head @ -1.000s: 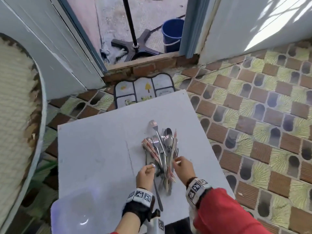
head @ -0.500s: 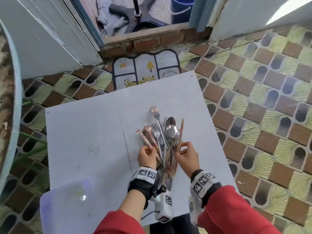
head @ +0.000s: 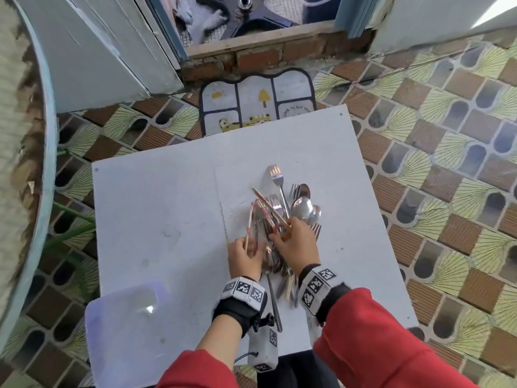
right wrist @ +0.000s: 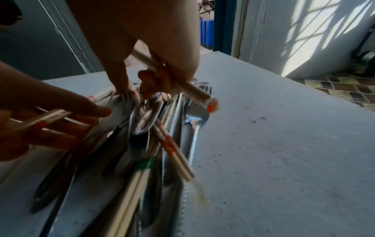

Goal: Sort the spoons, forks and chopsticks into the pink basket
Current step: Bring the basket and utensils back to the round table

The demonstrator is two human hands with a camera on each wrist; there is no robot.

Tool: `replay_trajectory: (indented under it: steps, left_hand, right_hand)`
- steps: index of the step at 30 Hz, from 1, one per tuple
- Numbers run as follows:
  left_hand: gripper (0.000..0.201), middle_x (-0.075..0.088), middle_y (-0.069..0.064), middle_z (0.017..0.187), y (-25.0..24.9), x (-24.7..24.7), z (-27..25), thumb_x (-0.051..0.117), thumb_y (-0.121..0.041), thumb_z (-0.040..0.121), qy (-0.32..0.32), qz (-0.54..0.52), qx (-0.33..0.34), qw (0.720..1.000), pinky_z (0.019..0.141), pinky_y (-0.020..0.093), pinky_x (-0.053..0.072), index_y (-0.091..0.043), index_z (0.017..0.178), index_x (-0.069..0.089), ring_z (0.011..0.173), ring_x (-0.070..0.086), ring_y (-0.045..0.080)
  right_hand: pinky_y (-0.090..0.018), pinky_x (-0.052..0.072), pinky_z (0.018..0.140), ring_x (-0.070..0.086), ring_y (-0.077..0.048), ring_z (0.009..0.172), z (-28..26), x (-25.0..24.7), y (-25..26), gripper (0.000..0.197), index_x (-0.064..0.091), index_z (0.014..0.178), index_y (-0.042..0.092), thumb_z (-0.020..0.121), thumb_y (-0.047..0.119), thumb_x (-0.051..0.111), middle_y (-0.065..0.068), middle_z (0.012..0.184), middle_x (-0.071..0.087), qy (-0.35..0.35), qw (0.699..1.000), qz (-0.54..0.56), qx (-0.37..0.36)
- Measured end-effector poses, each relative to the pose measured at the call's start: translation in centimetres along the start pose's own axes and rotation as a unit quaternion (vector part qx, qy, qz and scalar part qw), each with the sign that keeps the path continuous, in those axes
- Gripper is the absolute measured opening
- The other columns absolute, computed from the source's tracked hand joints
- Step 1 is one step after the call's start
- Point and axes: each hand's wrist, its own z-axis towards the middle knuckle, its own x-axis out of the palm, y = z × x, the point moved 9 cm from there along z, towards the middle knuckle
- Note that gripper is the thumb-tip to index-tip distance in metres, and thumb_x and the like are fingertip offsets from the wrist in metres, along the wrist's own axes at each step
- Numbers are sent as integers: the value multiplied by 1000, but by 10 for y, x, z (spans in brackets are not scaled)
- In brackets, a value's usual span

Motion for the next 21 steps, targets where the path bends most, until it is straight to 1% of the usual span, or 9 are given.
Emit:
replay_trajectory:
  steps: [3, 5, 9, 11, 13, 15, 16, 18, 21]
  left_hand:
    - [18, 63, 9, 83, 3, 2, 6, 74, -20, 77, -2, 11, 12, 1000, 69, 28, 49, -14, 82, 57, 71, 60, 21]
    - [15, 61, 6, 75, 4, 1, 8, 71, -16, 79, -4, 14, 12, 1000, 66, 28, 49, -13, 78, 56, 66, 58, 20]
    - [7, 59, 12, 80, 7, -7, 8, 56, -13, 88, -32, 11, 3, 999, 66, 29, 40, -9, 85, 52, 72, 54, 25]
    - [5, 57, 10, 76, 11, -10, 2, 46, -11, 93, -39, -36, -9, 999, 65, 31, 42, -9, 88, 46, 69, 55, 25]
    - [7, 54, 6, 71, 16, -15, -7, 42, -11, 95, -44, -92, -30, 994, 62, 31, 43, -7, 90, 43, 64, 52, 24]
    - [9, 48, 5, 69, 22, -18, -20, 41, -10, 95, -47, -106, -52, 992, 57, 29, 37, -5, 88, 42, 61, 44, 21]
    - [9, 45, 5, 68, 27, -17, -28, 41, -10, 94, -44, -111, -63, 991, 56, 30, 33, -4, 87, 41, 60, 39, 20]
    - [9, 41, 4, 67, 37, -14, -44, 39, -11, 94, -35, -106, -76, 991, 56, 31, 29, -4, 89, 39, 59, 35, 19]
    - [18, 45, 3, 67, 46, -3, -65, 44, -23, 95, -4, -72, -75, 995, 55, 30, 31, -7, 92, 38, 61, 43, 23]
  right_hand:
    - [-35, 47, 72, 56, -24, 84, 2, 1, 1, 21, 54, 93, 9, 85, 27, 62, -5, 94, 56, -14, 997, -79, 4]
    - [-36, 46, 68, 57, -26, 82, 1, 2, 8, 17, 54, 91, 7, 86, 23, 57, -7, 93, 57, -15, 993, -114, -20]
    - [-39, 49, 73, 57, -24, 80, -2, -2, 10, 14, 59, 90, 5, 84, 18, 58, -8, 91, 60, -10, 994, -104, -22]
    - [-33, 47, 72, 51, -19, 76, -6, -10, 11, 15, 62, 88, 4, 81, 17, 63, -7, 92, 56, -29, 998, -47, -22]
    - [-24, 41, 66, 47, -15, 71, -11, -20, 18, 14, 62, 84, 3, 80, 16, 67, -5, 86, 54, -55, 997, 39, -32]
    - [-15, 38, 55, 43, -9, 59, -15, -29, 25, 11, 57, 81, 6, 83, 14, 64, 2, 72, 53, -65, 989, 129, -29]
    - [-14, 37, 51, 41, -8, 55, -16, -34, 28, 10, 54, 82, 7, 86, 13, 61, 4, 67, 51, -67, 982, 174, -23]
    - [-18, 35, 50, 37, -9, 54, -18, -46, 31, 6, 49, 87, 6, 91, 10, 52, 4, 65, 46, -74, 970, 232, -24]
    - [-28, 38, 53, 39, -12, 56, -18, -61, 26, 5, 42, 96, 7, 96, 12, 41, 2, 69, 46, -72, 966, 248, -27]
